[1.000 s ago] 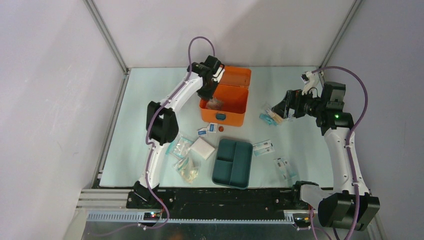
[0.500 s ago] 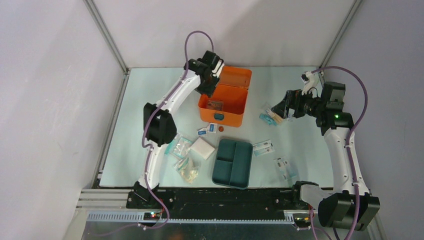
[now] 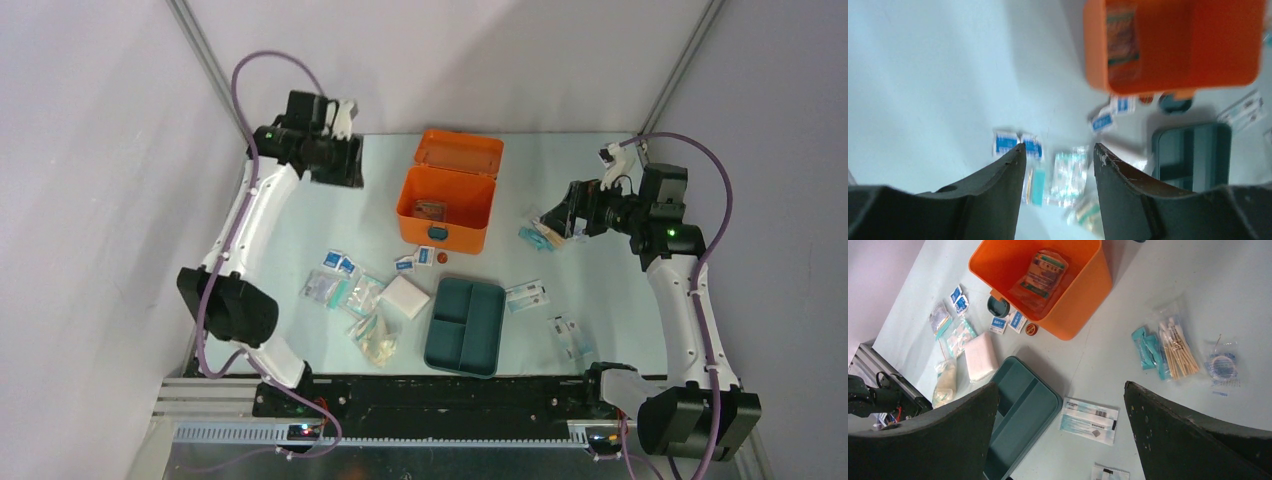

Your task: Organize the medicine kit

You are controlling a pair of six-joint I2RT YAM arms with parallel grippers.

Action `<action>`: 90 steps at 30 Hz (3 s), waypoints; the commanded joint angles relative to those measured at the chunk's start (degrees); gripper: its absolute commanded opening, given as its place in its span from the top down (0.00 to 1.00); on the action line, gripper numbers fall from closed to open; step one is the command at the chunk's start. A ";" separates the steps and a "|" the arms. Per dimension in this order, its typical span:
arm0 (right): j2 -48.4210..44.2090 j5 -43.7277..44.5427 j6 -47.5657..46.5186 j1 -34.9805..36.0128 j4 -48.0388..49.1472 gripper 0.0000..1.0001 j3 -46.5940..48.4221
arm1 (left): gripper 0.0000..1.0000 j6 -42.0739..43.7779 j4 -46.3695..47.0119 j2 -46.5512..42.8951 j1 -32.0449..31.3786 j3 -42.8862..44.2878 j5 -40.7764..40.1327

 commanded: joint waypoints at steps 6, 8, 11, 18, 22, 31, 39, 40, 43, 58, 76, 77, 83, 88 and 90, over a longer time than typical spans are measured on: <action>0.09 -0.08 -0.27 0.67 1.68 0.00 0.54 | 0.43 8.57 4.59 -8.86 7.06 -32.84 14.27; 0.33 1.44 -0.70 0.81 1.96 0.00 0.19 | 0.43 7.77 7.50 -11.02 7.08 -37.33 13.78; 1.42 6.69 0.03 0.89 2.16 0.00 -0.05 | 0.44 6.42 10.14 -14.12 7.08 -42.34 13.86; 11.43 17.86 1.29 5.67 2.46 0.09 2.67 | 0.44 5.37 12.39 -19.01 7.21 -45.45 7.56; 15.28 13.92 -0.28 12.38 1.11 0.10 5.63 | 0.43 1.70 12.60 -19.93 11.04 -47.96 1.17; 15.37 13.32 -10.20 24.27 -3.41 0.08 6.54 | 0.42 -2.38 12.85 -18.71 25.58 -55.20 13.42; 16.95 12.70 -18.10 36.53 -6.75 0.09 6.71 | 0.42 -2.60 15.74 -18.57 25.48 -57.65 19.55; 17.85 12.83 -18.45 37.54 -7.00 0.09 6.84 | 0.42 -2.63 15.99 -18.60 25.48 -57.85 19.42; 20.43 13.08 -18.72 42.31 -7.51 0.11 8.30 | 0.42 -2.98 16.49 -19.20 25.42 -58.18 19.20; 39.35 3.16 -2.63 54.59 0.17 0.13 20.33 | 0.39 -3.50 17.83 -20.85 25.52 -58.52 20.90; 63.12 11.87 0.91 67.90 -7.10 0.30 36.74 | 0.38 -4.39 18.29 -31.37 27.87 -59.21 20.11; 63.78 11.97 0.90 68.08 -7.20 0.34 37.04 | 0.38 -4.39 18.47 -31.82 27.86 -59.29 20.19; 64.03 13.41 0.36 68.62 -8.64 0.58 38.21 | 0.38 -4.57 19.45 -32.64 27.94 -59.81 20.99; 58.42 15.13 -2.50 68.22 -10.17 0.71 36.55 | 0.38 -4.61 19.89 -31.96 27.93 -59.66 21.45; 53.45 16.00 -3.98 67.81 -10.40 0.73 35.30 | 0.38 -4.58 19.93 -31.22 27.93 -59.33 21.67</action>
